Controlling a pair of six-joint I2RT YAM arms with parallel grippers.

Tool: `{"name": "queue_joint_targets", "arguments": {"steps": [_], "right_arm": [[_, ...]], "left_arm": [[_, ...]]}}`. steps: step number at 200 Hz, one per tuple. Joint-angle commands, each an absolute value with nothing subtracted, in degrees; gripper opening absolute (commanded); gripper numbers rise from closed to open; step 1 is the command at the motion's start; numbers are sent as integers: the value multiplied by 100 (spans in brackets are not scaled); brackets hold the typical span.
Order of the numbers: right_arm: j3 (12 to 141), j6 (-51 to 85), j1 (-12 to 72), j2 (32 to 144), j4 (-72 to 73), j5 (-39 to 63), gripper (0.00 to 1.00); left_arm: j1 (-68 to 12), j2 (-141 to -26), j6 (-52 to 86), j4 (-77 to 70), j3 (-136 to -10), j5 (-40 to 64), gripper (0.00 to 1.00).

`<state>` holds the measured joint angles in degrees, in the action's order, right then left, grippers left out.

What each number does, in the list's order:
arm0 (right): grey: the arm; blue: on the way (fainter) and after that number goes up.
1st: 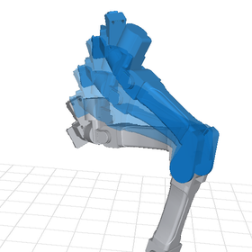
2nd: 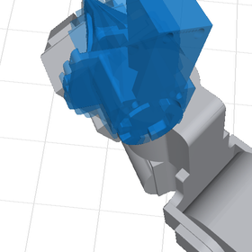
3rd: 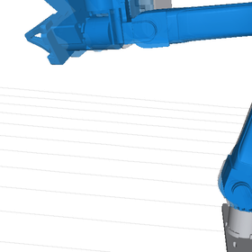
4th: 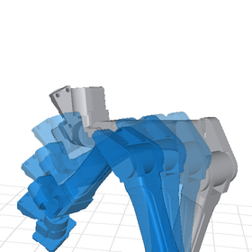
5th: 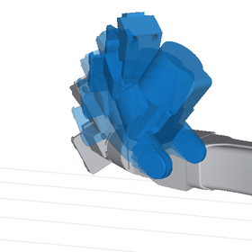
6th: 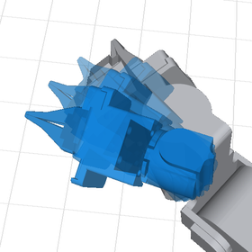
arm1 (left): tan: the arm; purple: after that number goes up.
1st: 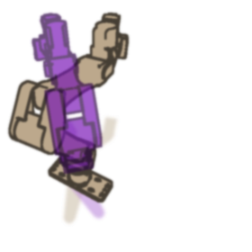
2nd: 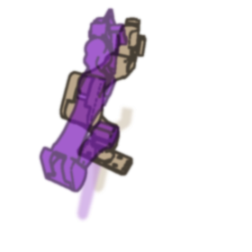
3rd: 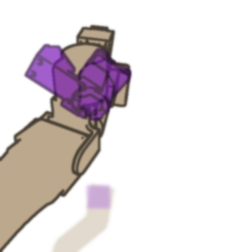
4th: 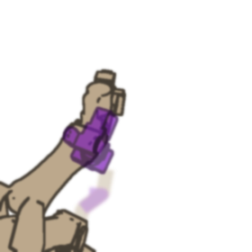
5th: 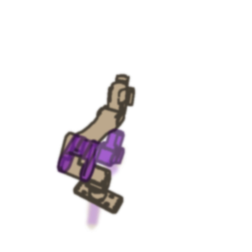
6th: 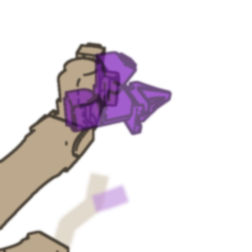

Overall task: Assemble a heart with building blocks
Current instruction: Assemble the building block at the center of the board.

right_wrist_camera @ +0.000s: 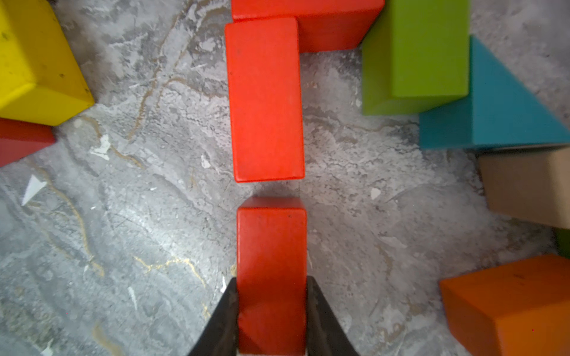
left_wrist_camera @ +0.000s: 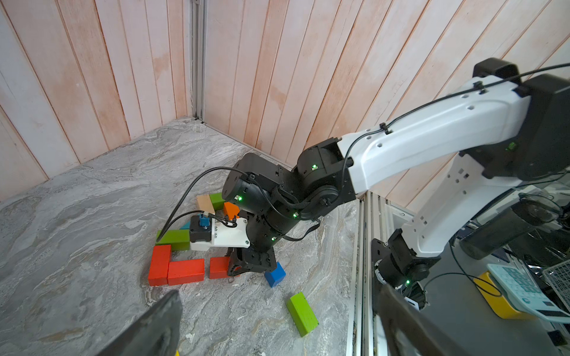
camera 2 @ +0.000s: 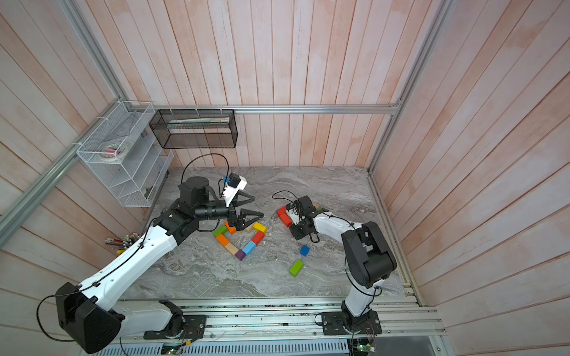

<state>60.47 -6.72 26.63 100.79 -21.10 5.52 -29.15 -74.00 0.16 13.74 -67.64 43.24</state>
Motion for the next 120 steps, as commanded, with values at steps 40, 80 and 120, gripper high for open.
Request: {"name": "queue_joint_targets", "arguments": {"steps": [40, 80, 120], "right_arm": [[6277, -806, 2639, 10309, -2224, 601, 26], [6324, -825, 2641, 10389, -2215, 629, 28], [6333, -815, 2641, 10397, -2208, 646, 32]], "left_arm": [[-2891, -7396, -44, 1371, -6785, 4438, 100], [-2892, -7400, -40, 1375, -6794, 4445, 100], [-2891, -7409, -35, 1392, -6809, 4456, 100]]}}
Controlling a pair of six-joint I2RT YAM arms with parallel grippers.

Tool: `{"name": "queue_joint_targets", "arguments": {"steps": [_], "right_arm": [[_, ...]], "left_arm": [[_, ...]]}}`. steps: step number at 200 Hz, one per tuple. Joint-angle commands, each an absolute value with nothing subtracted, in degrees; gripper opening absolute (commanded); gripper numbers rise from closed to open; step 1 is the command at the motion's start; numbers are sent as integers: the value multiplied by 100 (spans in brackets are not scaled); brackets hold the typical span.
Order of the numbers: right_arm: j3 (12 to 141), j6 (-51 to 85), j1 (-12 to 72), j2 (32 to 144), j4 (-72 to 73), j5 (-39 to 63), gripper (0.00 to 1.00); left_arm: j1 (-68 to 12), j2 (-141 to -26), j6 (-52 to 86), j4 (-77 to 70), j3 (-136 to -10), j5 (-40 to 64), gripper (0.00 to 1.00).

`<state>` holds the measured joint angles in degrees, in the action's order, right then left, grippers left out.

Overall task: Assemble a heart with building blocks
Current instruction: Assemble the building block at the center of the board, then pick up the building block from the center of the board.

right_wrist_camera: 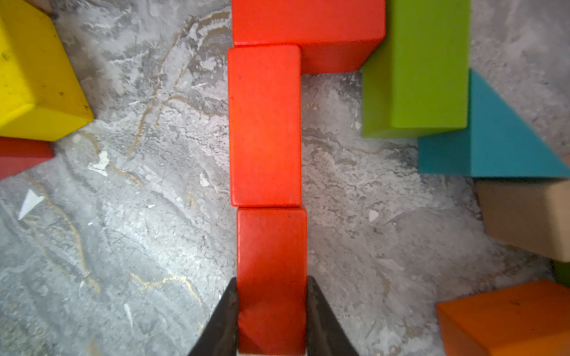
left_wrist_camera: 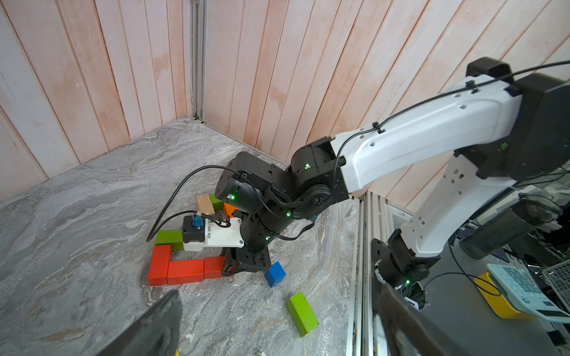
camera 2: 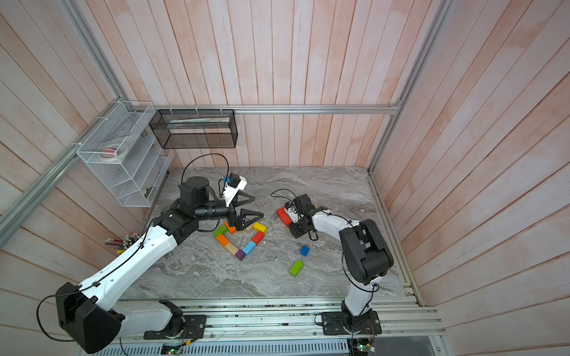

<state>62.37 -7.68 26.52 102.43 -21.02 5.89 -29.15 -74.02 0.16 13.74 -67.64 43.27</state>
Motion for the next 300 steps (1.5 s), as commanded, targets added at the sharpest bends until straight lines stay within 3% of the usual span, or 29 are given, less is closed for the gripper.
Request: {"name": "queue_joint_targets", "arguments": {"steps": [1, 59, 104, 160, 207, 246, 300], "right_arm": [[6335, -812, 2639, 10397, -2212, 644, 32], [6265, -642, 2646, 10006, -2223, 659, 62], [5572, 174, 2731, 8856, -1751, 1011, 74], [4530, 1967, 3406, 6995, -1775, 757, 76], [4021, 2779, 3664, 5175, -2797, 1066, 76], [4090, 3094, 3700, 3912, -3962, 1295, 76], [4438, 2787, 3696, 3005, -5318, 1767, 76]], "left_arm": [[-2891, -7409, -35, 1395, -6806, 4456, 100], [-2902, -7407, 2, 1386, -6795, 4456, 100], [-3402, -7333, 354, 1545, -6673, 3507, 100], [-3962, -7112, 1578, 1715, -6094, 2274, 100], [-4424, -7261, 2292, 2014, -5722, 1707, 98], [-5010, -7738, 2758, 2081, -5559, 1222, 93], [-5900, -8858, 3296, 2066, -5852, 703, 84]]}}
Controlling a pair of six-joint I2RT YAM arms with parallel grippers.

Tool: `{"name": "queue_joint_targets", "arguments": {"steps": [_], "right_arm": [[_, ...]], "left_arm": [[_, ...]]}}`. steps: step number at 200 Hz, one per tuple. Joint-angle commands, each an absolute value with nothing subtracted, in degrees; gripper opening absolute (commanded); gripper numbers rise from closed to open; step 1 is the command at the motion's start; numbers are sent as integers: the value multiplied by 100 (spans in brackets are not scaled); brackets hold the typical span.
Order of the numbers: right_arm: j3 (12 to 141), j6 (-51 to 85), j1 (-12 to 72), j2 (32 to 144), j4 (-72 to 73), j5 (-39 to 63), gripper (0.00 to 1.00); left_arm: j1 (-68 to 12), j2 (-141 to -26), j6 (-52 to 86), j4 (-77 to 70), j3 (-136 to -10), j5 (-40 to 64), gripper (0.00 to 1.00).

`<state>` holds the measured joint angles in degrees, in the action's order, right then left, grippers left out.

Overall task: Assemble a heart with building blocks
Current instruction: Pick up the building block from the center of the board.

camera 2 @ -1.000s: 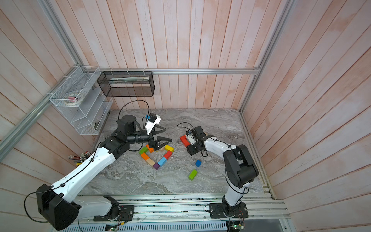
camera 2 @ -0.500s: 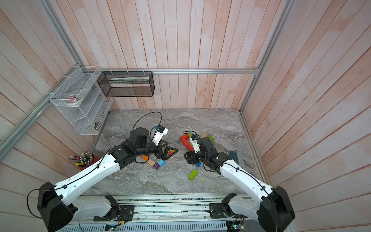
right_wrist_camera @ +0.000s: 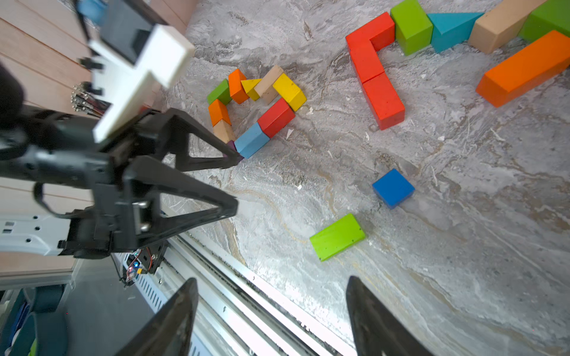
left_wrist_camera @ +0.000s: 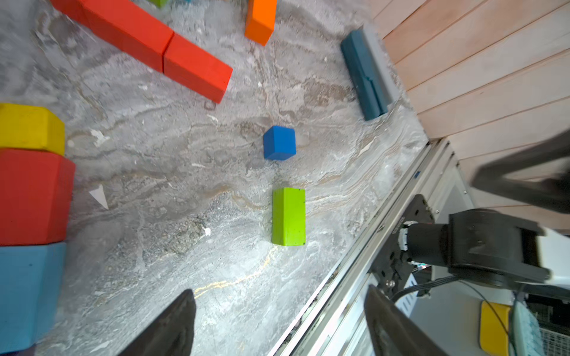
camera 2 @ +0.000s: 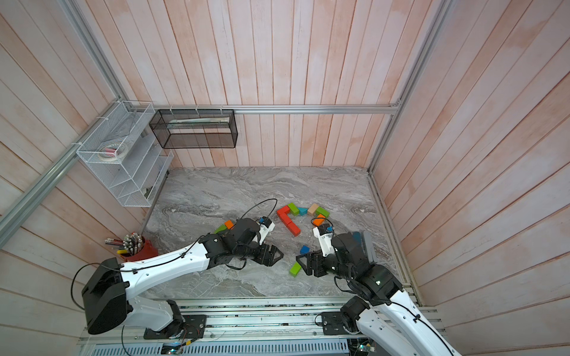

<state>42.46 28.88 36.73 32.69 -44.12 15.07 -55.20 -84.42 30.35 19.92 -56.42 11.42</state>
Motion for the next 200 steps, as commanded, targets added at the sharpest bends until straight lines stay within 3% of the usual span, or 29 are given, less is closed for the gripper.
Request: {"name": "queue_joint_targets", "arguments": {"steps": [1, 106, 200], "right_arm": [[4438, 2782, 3698, 2992, -5340, 1762, 76], [4298, 2798, 3700, 2294, -5621, 1811, 76], [4394, 2802, 3700, 2150, -5602, 1715, 75]], "left_arm": [[-5916, -8889, 3296, 2079, -5875, 690, 84], [-6626, -10948, 2834, 2428, -7382, -214, 70], [-6653, -11294, 2426, 2345, -7495, -434, 35]]}}
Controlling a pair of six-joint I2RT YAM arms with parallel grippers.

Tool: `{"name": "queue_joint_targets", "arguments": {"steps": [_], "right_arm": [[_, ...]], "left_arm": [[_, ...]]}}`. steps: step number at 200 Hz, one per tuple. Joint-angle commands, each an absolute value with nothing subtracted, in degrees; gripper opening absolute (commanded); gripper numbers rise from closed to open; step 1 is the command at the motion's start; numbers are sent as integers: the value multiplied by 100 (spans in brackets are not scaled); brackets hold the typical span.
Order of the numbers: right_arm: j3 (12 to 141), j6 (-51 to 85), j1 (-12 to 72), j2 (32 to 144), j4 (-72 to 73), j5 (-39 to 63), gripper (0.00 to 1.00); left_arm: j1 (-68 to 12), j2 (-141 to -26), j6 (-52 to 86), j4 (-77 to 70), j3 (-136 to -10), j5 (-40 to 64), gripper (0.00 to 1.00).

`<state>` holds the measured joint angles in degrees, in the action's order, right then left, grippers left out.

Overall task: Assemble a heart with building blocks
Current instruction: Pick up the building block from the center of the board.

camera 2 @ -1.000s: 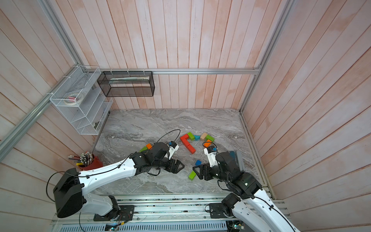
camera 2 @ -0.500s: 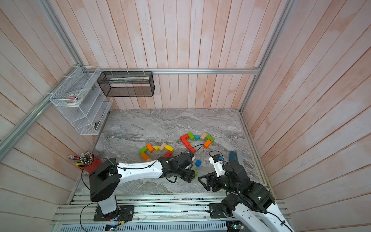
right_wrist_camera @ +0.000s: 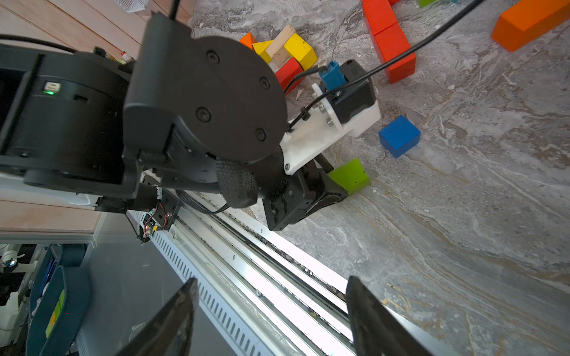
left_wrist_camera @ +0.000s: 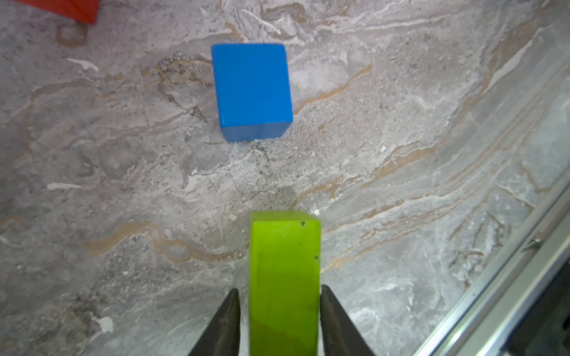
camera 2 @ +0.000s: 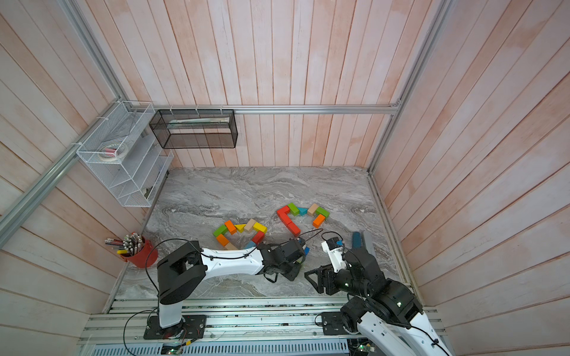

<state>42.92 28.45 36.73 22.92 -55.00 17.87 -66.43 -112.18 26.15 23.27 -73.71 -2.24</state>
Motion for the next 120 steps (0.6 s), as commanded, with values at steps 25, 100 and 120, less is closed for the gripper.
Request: {"name": "queue_joint_targets", "arguments": {"steps": [25, 100, 120], "right_arm": [[4453, 2866, 3698, 2029, -5494, 1657, 75], [4883, 3173, 3699, 1191, -5122, 294, 73], [4913, 3227, 3696, 1015, -5154, 101, 73]], "left_arm": [[-6648, -11272, 2235, 2344, -7556, -592, 27], [-6340, -11292, 1180, 2632, -8394, -625, 23], [-6191, -11430, 954, 2714, -8719, -528, 23]]}}
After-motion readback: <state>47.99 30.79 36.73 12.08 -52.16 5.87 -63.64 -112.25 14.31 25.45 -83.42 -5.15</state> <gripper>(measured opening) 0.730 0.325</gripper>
